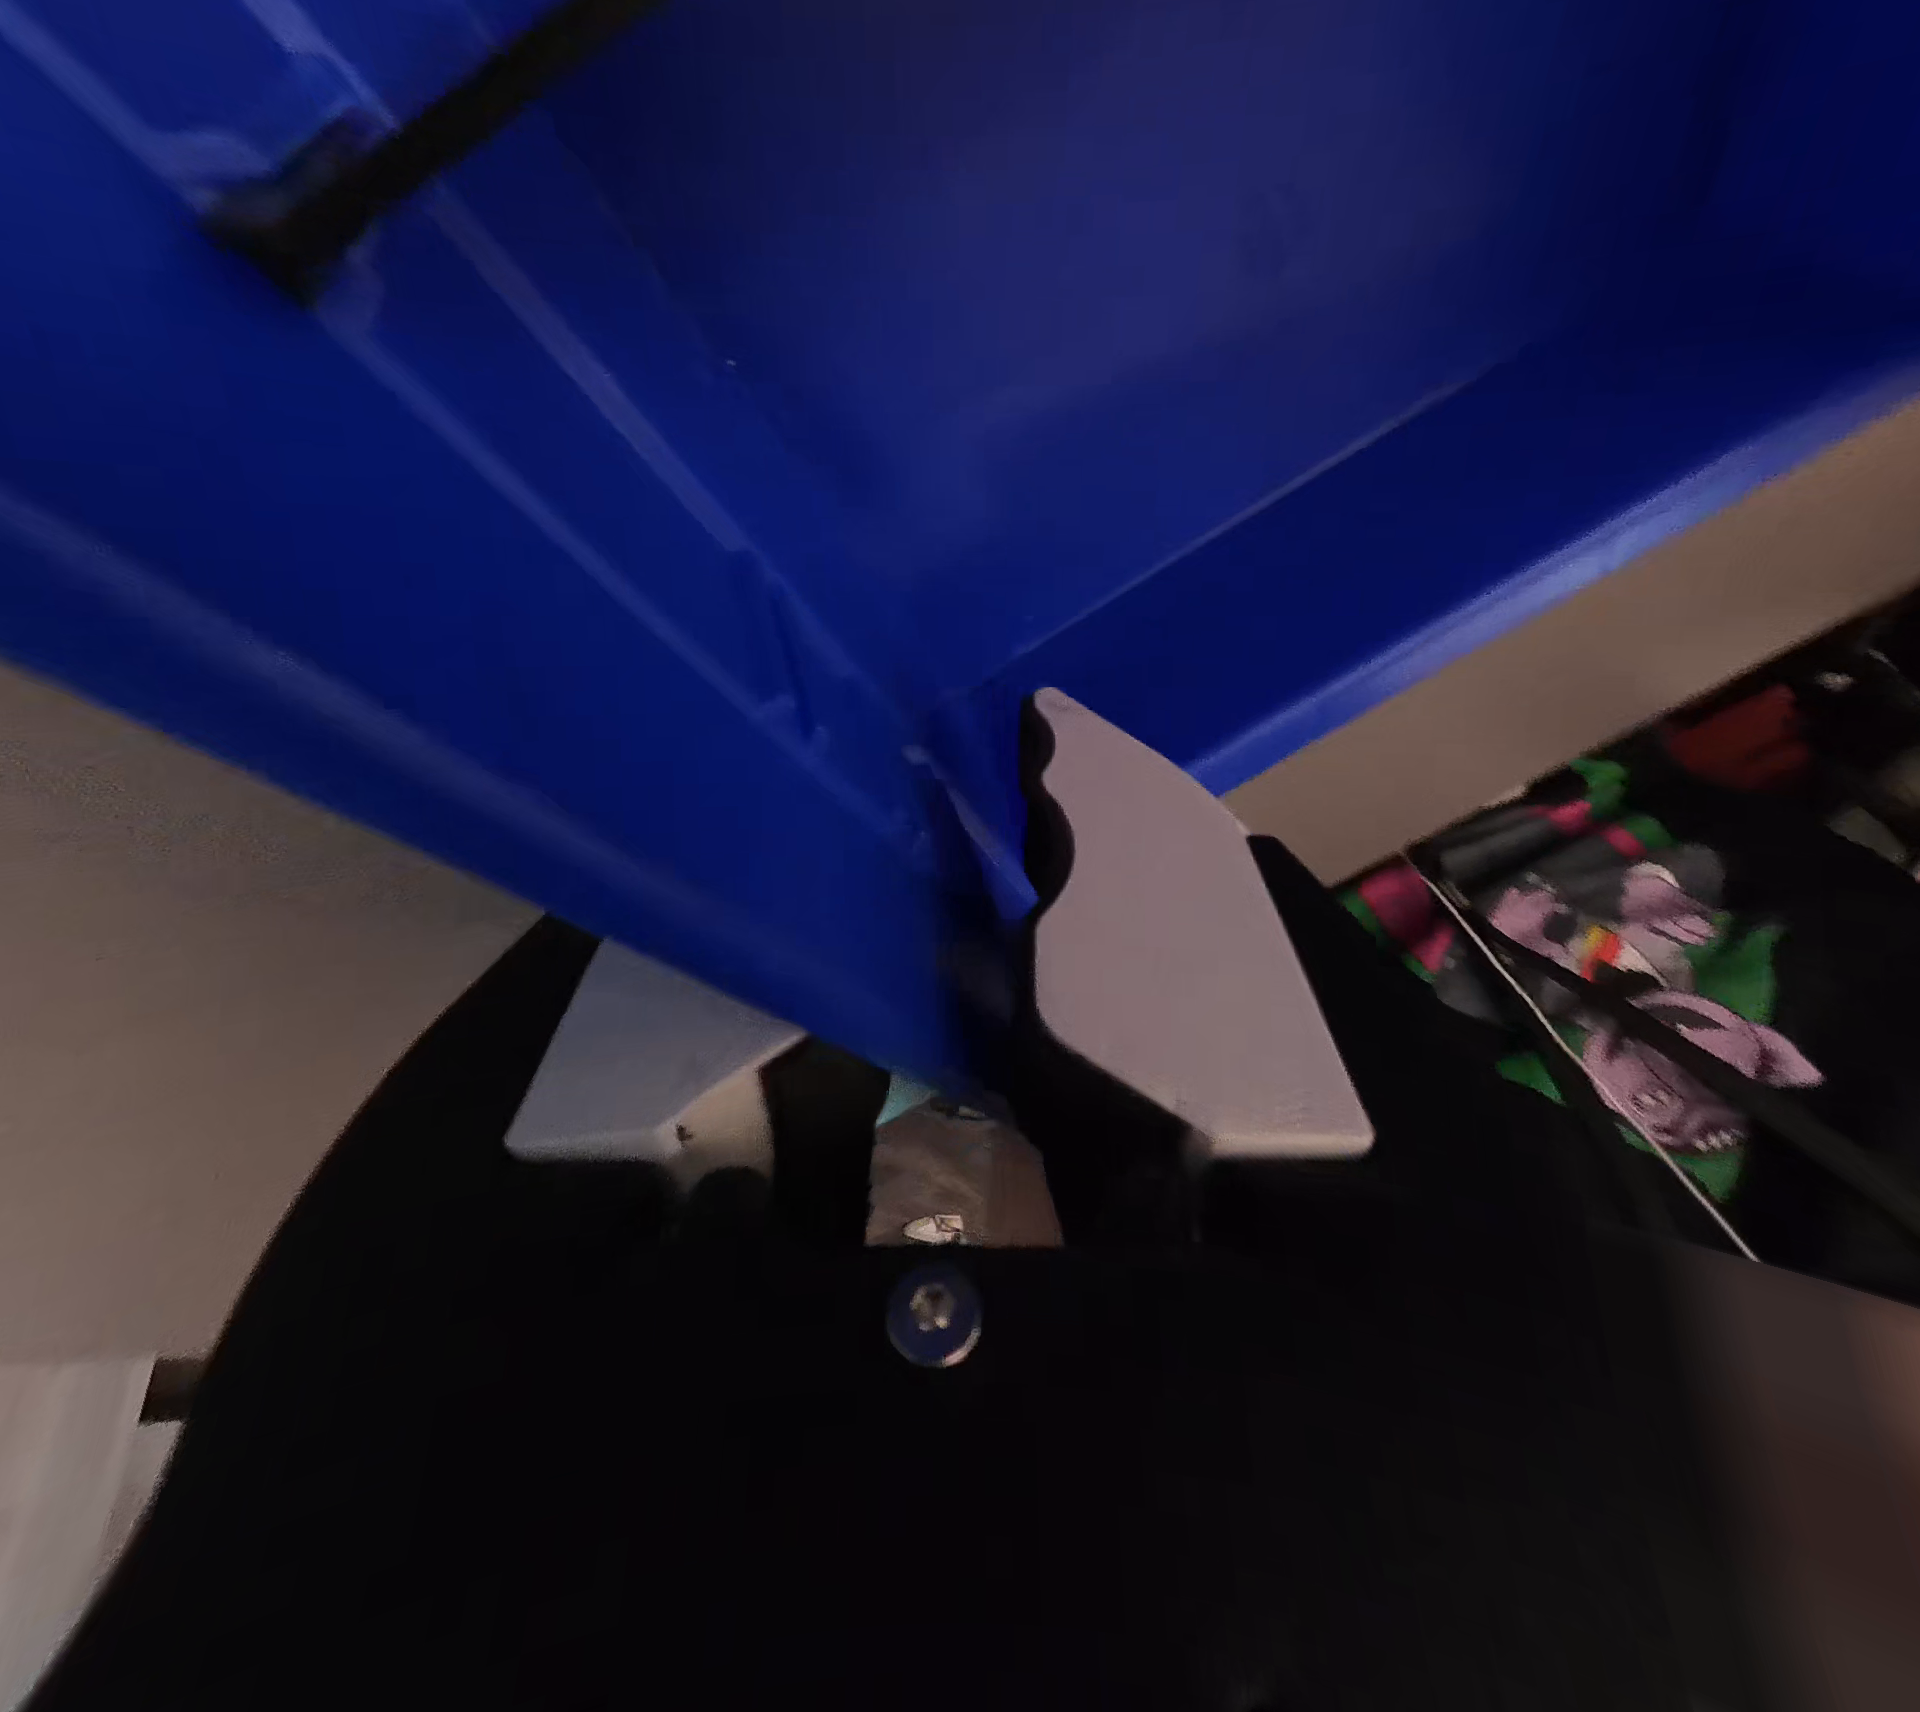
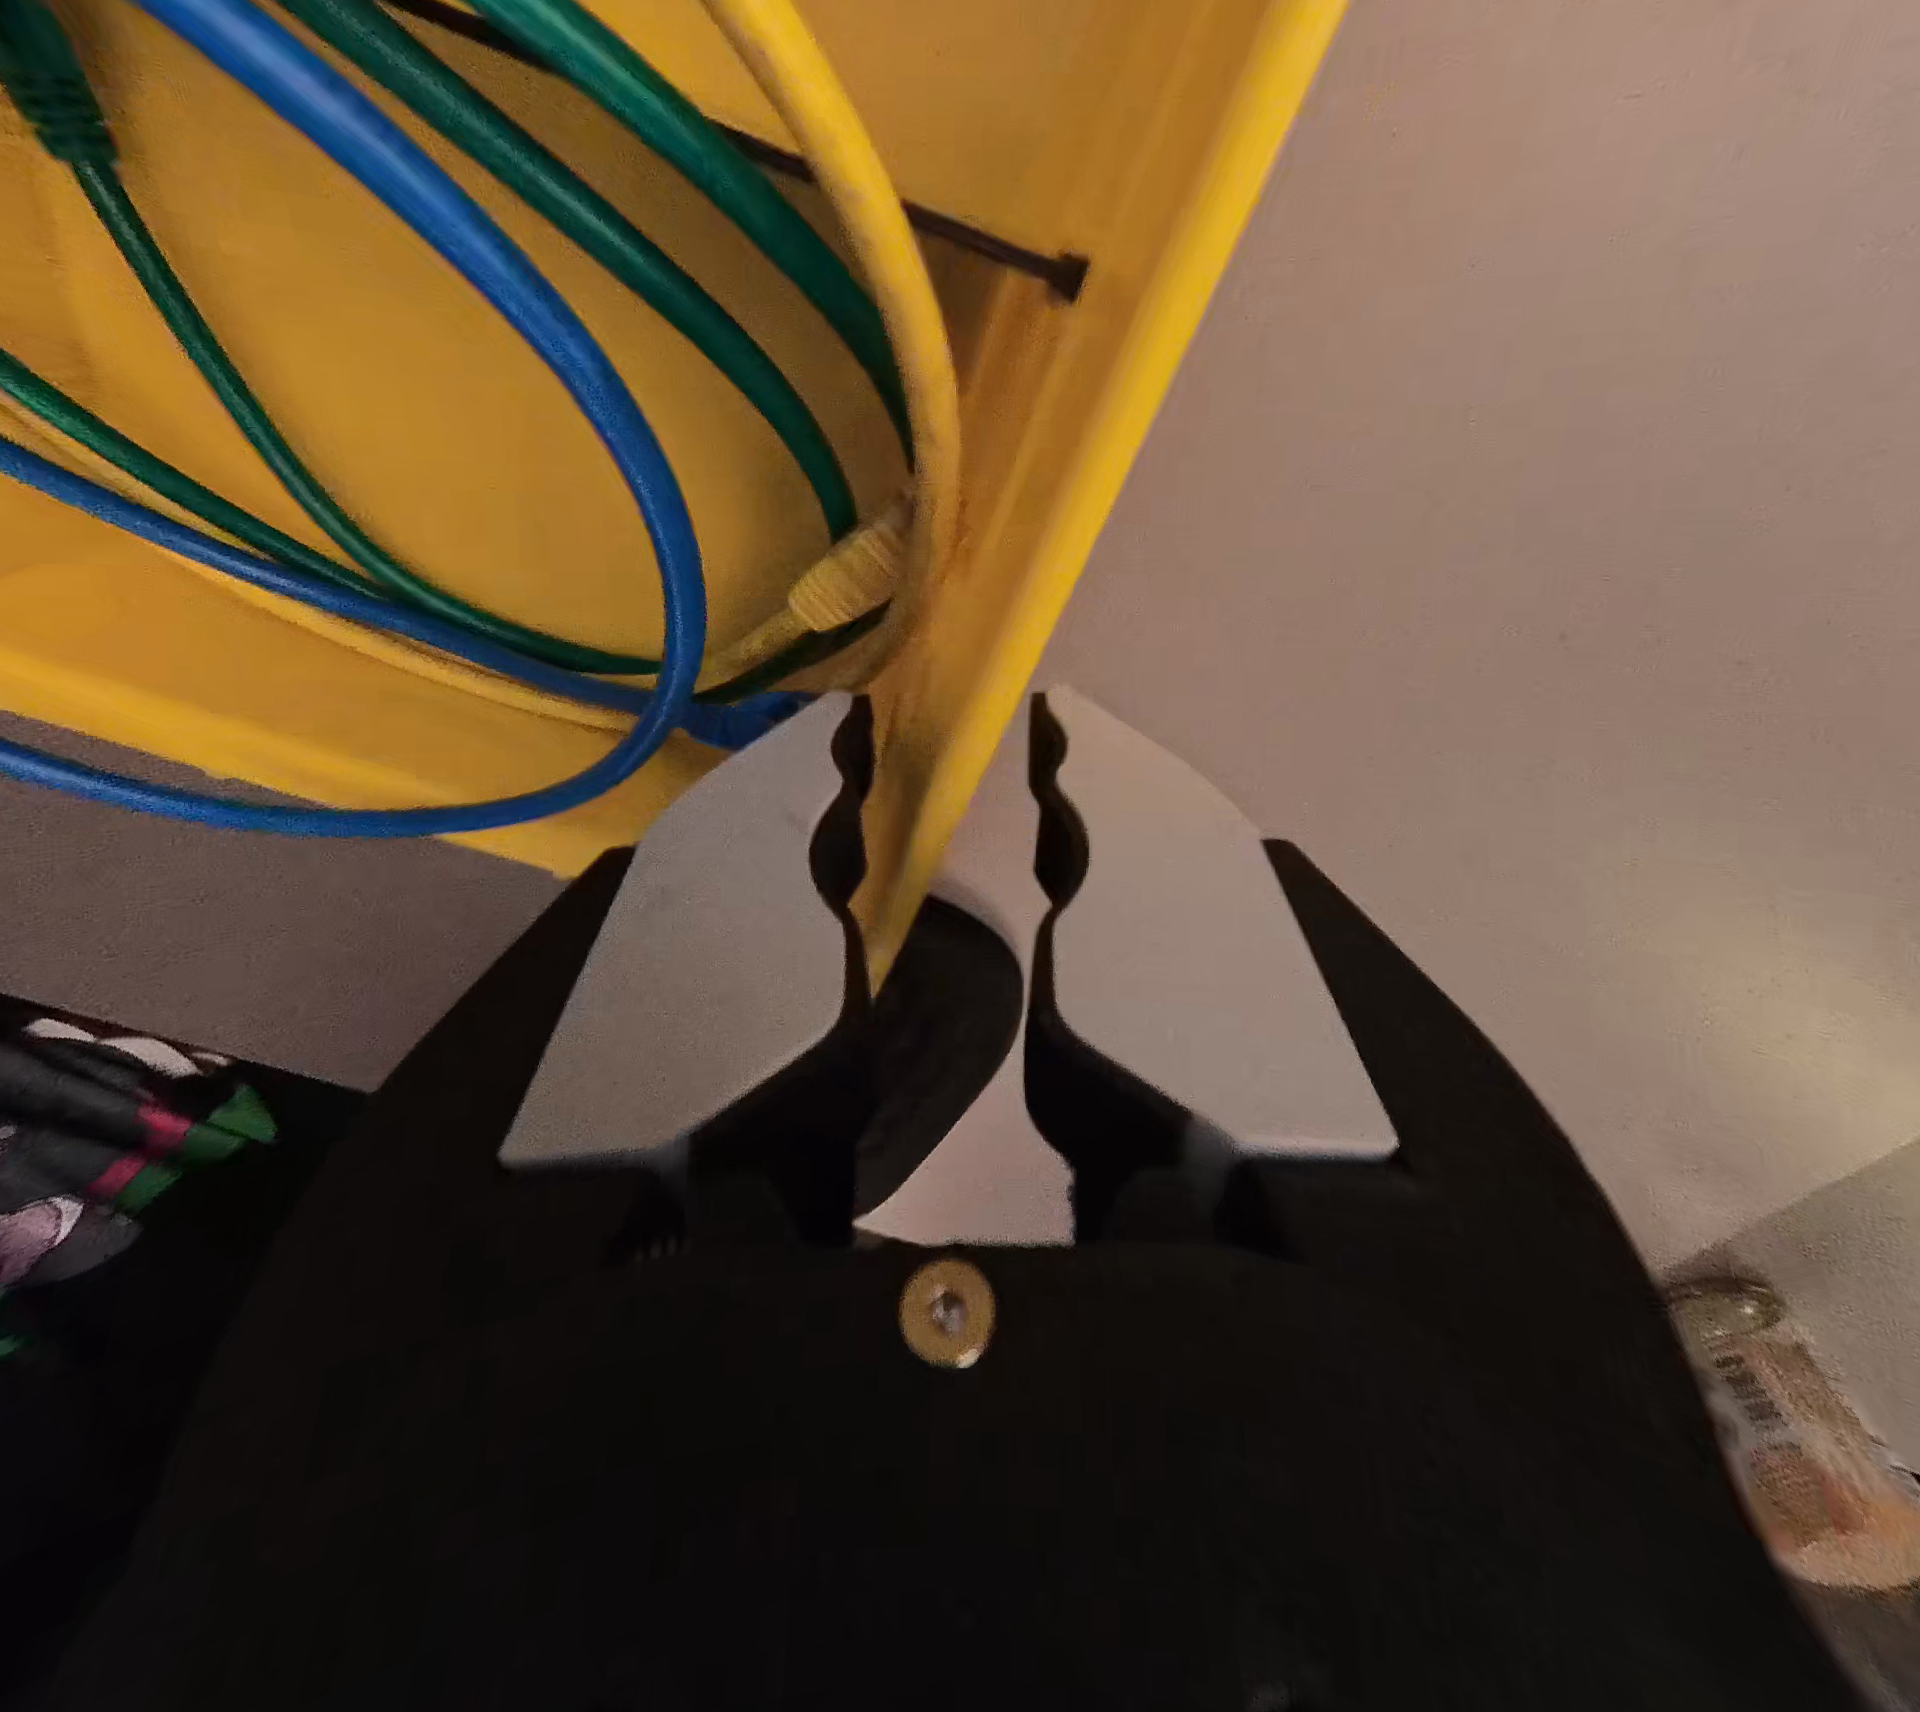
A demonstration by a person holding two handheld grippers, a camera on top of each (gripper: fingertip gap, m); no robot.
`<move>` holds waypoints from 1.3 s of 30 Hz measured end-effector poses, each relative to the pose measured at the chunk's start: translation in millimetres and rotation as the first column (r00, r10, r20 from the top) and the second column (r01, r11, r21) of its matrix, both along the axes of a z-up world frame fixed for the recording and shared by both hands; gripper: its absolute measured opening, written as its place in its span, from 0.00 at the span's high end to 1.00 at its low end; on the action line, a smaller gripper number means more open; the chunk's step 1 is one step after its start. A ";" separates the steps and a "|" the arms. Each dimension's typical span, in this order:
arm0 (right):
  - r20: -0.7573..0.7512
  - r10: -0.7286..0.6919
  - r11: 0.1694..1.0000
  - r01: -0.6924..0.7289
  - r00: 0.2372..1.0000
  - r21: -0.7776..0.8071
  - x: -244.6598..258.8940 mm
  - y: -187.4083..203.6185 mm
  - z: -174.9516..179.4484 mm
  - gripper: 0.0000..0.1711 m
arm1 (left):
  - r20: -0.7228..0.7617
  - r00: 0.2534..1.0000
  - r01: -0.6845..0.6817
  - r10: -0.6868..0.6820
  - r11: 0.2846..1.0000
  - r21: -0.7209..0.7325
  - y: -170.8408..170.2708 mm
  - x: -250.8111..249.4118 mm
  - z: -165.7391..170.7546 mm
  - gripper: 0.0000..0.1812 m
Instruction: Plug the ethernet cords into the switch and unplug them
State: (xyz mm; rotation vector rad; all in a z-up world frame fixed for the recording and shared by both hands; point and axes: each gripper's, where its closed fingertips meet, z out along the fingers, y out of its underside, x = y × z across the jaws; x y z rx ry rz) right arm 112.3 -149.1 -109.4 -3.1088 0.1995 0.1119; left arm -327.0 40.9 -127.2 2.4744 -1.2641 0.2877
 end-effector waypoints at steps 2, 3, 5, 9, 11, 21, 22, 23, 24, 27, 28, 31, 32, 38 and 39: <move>0.019 -0.048 0.998 0.047 0.999 0.047 4.9 -1.7 15.2 0.81 | 0.028 1.000 0.010 -0.010 1.000 -0.018 -6.0 -1.4 7.2 0.86; 0.046 -0.078 0.994 0.075 0.996 0.083 6.7 -2.4 26.8 0.82 | 0.052 0.998 0.018 -0.018 1.000 -0.009 -6.6 -2.9 12.2 0.86; 0.126 -0.113 0.974 0.085 0.986 0.209 4.2 1.5 59.6 0.82 | 0.140 0.990 0.014 -0.017 1.000 0.025 -5.3 -2.5 27.8 0.87; 0.228 -0.011 0.739 -0.146 0.974 0.657 -63.3 59.1 155.4 0.82 | 0.295 0.955 -0.063 0.005 0.980 0.188 11.5 -5.1 65.9 0.88; 0.213 0.184 0.455 -0.275 0.960 0.847 -139.4 97.5 195.4 0.64 | 0.362 0.932 -0.114 0.010 0.957 0.265 20.0 -4.9 84.7 0.88; -0.018 0.271 0.866 -0.235 0.962 0.442 -246.1 178.2 66.2 0.61 | 0.658 0.745 -0.317 -0.110 0.809 0.494 35.2 15.3 174.6 0.91; -0.013 0.244 0.901 -0.222 0.970 0.371 -243.7 175.7 52.5 0.61 | 0.677 0.726 -0.335 -0.120 0.798 0.501 35.1 16.8 181.7 0.91; -0.014 0.223 0.927 -0.208 0.975 0.311 -242.7 171.5 39.9 0.61 | 0.689 0.713 -0.347 -0.130 0.789 0.507 34.6 18.0 187.0 0.91; -0.034 0.202 0.951 -0.188 0.979 0.247 -244.2 165.9 27.8 0.61 | 0.696 0.704 -0.352 -0.139 0.783 0.513 33.6 18.9 190.4 0.91; -0.120 0.096 0.989 -0.082 0.988 0.120 -253.6 155.6 -2.9 0.67 | 0.697 0.696 -0.334 -0.170 0.783 0.524 27.9 22.2 193.9 0.91; -0.136 0.069 0.995 -0.058 0.988 0.082 -255.1 153.7 -12.1 0.71 | 0.696 0.696 -0.326 -0.178 0.785 0.527 26.4 23.1 193.9 0.91; -0.196 0.032 0.999 -0.031 0.980 0.005 -260.4 152.8 -29.6 0.89 | 0.698 0.690 -0.323 -0.194 0.780 0.536 24.0 23.6 196.7 0.90; -0.207 0.008 1.000 -0.010 0.978 -0.013 -259.8 154.2 -30.8 0.90 | 0.707 0.678 -0.332 -0.201 0.774 0.538 23.8 23.5 200.3 0.90; -0.206 0.058 0.996 -0.069 0.977 -0.049 -250.4 155.5 -10.7 0.96 | 0.864 0.453 -0.581 -0.219 0.662 0.472 29.4 10.2 264.1 0.79; -0.227 0.073 0.995 -0.086 0.971 -0.047 -253.2 154.4 -1.0 0.96 | 0.889 0.395 -0.626 -0.232 0.641 0.445 26.6 4.3 278.4 0.76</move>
